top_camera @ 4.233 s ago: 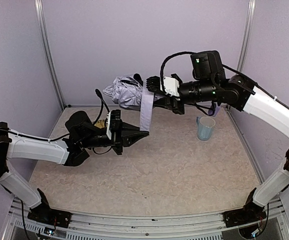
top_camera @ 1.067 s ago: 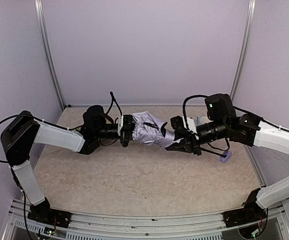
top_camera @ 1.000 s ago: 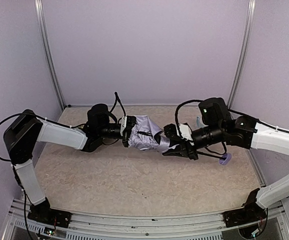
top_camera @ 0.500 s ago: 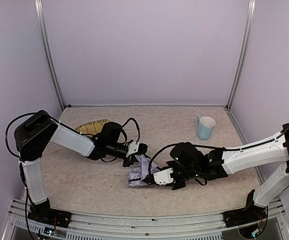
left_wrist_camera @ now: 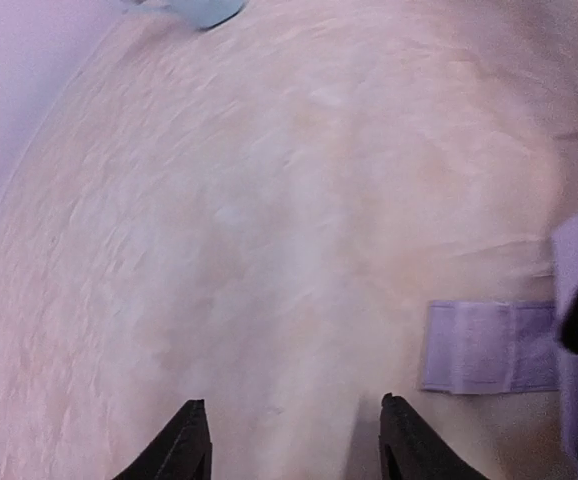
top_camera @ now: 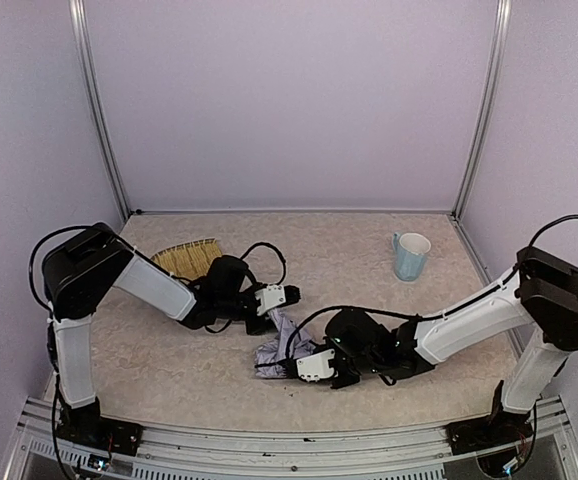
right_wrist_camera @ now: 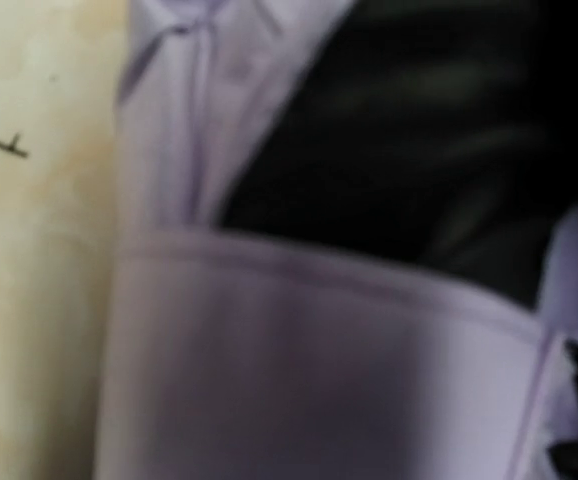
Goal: Put away the umbrella
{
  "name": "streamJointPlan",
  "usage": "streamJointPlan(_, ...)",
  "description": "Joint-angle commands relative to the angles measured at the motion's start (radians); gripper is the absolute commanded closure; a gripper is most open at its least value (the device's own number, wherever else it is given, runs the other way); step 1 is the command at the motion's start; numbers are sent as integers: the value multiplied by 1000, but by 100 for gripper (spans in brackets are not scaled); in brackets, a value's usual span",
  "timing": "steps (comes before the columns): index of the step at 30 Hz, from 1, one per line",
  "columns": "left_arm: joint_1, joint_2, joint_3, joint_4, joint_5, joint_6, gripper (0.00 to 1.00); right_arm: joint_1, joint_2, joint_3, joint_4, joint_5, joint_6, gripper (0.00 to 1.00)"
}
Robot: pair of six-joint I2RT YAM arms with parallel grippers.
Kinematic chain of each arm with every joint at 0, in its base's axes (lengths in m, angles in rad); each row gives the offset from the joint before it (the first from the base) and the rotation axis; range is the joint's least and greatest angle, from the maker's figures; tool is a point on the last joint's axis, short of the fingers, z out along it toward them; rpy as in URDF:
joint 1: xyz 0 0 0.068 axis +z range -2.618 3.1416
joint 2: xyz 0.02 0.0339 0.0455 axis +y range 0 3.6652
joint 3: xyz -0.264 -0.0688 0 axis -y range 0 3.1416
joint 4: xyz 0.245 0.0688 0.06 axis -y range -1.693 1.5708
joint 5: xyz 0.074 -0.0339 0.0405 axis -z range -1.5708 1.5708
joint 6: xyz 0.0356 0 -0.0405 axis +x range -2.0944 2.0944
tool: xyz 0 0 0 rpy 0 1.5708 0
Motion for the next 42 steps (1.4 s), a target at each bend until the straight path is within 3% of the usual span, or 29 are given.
streamJointPlan(1, 35, -108, 37, 104, -228, -198, 34, 35, 104, -76, -235, -68, -10, 100)
streamJointPlan(7, 71, -285, -100, 155, -414, -337, 24, 27, 127, -68, -229, -41, 8, 100)
streamJointPlan(9, 65, -372, -142, 124, -435, -362, 26, 25, 129, -69, -226, -37, 10, 100)
streamJointPlan(13, -4, -554, -219, -16, -212, -400, 44, 24, 128, -66, -224, -35, 17, 100)
streamJointPlan(15, -43, -590, -249, -61, -110, -440, 44, 22, 125, -65, -224, -32, 15, 100)
streamJointPlan(19, -80, -582, -291, -120, -19, -493, 19, 20, 110, -64, -225, -36, 16, 100)
streamJointPlan(22, -138, -589, -358, -103, -10, -415, 2, 19, 103, -61, -224, -32, 15, 100)
streamJointPlan(26, -174, -544, -424, -12, -97, -336, 1, 19, 97, -56, -223, -36, 14, 100)
streamJointPlan(31, -202, -441, -413, 15, -59, -320, 1, 19, 90, -50, -228, -29, 16, 100)
streamJointPlan(37, -258, -306, -408, 118, -292, -213, 1, 19, 62, -52, -210, -39, 12, 100)
streamJointPlan(40, -295, -324, -424, 176, -375, -148, 2, 18, 48, -64, -200, -38, -3, 100)
streamJointPlan(42, -307, -401, -451, 189, -343, -153, 3, 18, 52, -68, -207, -25, -2, 100)
